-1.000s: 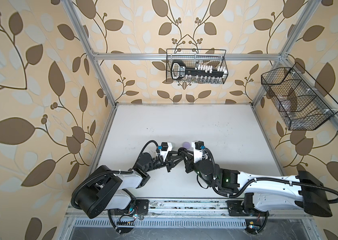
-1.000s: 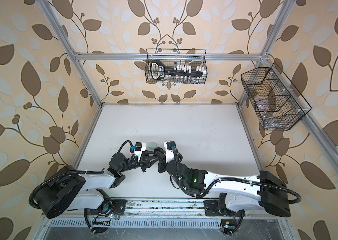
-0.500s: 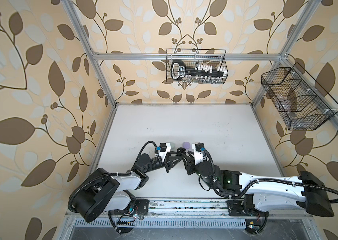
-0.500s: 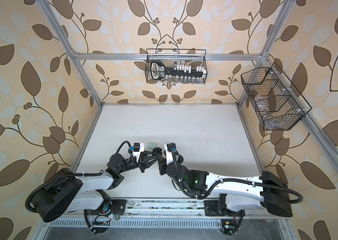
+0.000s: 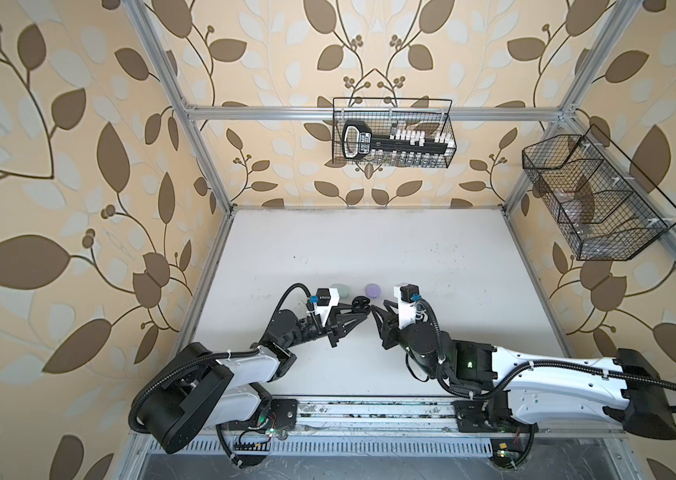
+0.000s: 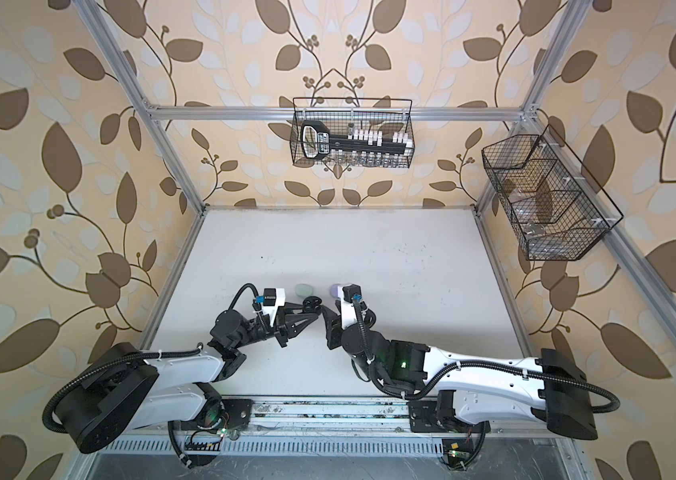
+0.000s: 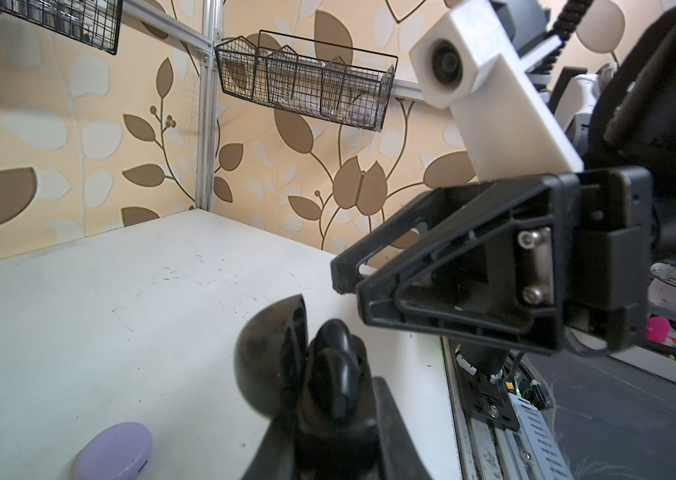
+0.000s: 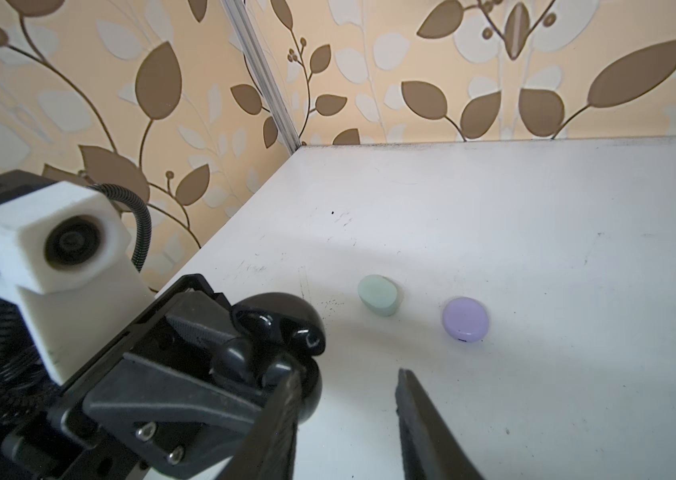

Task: Insert the wireless bluetooth earbuds into the charging case

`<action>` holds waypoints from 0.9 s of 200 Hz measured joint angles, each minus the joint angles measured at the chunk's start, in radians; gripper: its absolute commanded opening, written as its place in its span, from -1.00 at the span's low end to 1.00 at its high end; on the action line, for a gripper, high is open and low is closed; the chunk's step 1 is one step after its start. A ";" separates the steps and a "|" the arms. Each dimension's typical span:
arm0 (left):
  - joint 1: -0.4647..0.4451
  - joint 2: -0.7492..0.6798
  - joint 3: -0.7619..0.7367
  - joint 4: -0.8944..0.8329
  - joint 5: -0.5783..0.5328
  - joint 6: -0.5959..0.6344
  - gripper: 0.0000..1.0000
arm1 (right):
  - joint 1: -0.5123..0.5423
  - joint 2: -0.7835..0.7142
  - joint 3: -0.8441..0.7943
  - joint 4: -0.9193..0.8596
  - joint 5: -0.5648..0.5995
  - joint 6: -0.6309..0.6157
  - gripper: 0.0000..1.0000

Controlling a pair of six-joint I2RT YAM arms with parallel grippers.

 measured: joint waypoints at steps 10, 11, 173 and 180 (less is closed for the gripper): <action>0.000 -0.007 0.000 0.001 0.010 0.005 -1.00 | -0.005 -0.009 0.000 -0.006 -0.008 -0.001 -0.23; 0.000 -0.008 0.000 0.000 0.011 0.006 -1.00 | -0.005 -0.010 0.000 -0.007 -0.009 -0.001 -0.24; -0.021 0.038 -0.003 0.084 0.208 0.033 -1.00 | -0.229 -0.018 -0.099 0.255 -0.582 -0.015 -0.22; -0.026 0.064 -0.003 0.074 0.188 0.027 -1.00 | -0.214 -0.045 -0.111 0.275 -0.597 -0.018 -0.21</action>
